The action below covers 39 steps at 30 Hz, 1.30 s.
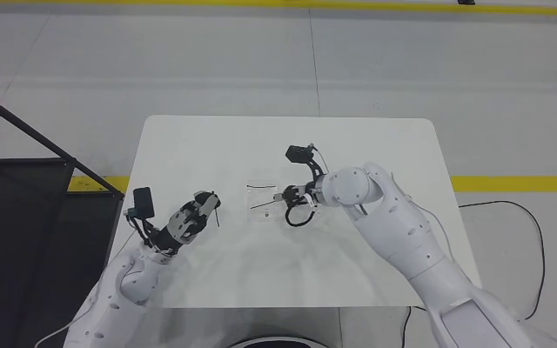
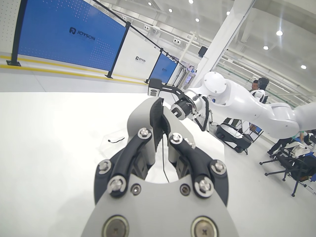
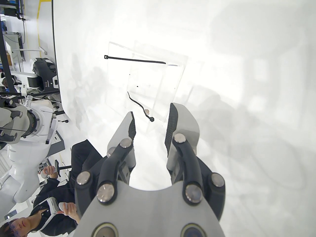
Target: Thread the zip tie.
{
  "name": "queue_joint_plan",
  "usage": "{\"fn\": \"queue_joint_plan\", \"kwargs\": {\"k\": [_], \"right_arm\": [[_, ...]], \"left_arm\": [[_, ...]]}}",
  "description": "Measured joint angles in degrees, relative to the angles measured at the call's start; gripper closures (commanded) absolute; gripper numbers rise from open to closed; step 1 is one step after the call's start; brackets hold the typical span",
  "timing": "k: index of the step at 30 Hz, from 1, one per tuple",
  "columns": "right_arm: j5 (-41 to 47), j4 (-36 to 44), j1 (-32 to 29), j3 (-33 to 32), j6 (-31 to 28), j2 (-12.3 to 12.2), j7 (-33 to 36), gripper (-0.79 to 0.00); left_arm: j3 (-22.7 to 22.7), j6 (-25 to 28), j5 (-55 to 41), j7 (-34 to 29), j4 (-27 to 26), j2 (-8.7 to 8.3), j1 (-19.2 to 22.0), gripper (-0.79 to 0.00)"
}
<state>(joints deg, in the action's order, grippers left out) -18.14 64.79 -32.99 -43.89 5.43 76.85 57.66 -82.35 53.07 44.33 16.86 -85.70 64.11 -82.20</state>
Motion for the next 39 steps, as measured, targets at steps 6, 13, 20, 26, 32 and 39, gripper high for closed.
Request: {"fn": "queue_joint_plan", "kwargs": {"k": [6,13,20,26,32,39], "right_arm": [[-0.3,-0.7,0.5,0.6,-0.1,0.5,0.2,-0.265],[-0.5,-1.3,0.7,0.7,-0.1,0.8,0.4,-0.24],[-0.8,-1.4,0.6,0.6,-0.1,1.0,0.4,-0.145],[-1.2,-1.2,0.5,0.3,-0.1,1.1,0.4,-0.095],[-1.6,-0.7,0.1,-0.2,0.0,1.1,0.5,-0.058],[-2.0,2.1,-1.7,-2.5,-0.3,0.3,-0.3,0.0]], "left_arm": [[-0.2,-0.1,0.2,0.2,0.0,0.12,-0.1,0.0],[-0.4,0.0,0.3,0.4,0.1,0.25,-0.2,0.0],[-0.6,0.1,0.6,0.5,0.0,0.37,-0.3,0.0],[-0.7,0.0,0.6,0.4,0.1,0.47,-0.3,0.0],[-0.7,0.0,0.6,0.2,0.2,0.57,-0.2,0.0],[-0.7,0.0,0.9,0.4,0.2,0.71,-0.2,0.0]]}}
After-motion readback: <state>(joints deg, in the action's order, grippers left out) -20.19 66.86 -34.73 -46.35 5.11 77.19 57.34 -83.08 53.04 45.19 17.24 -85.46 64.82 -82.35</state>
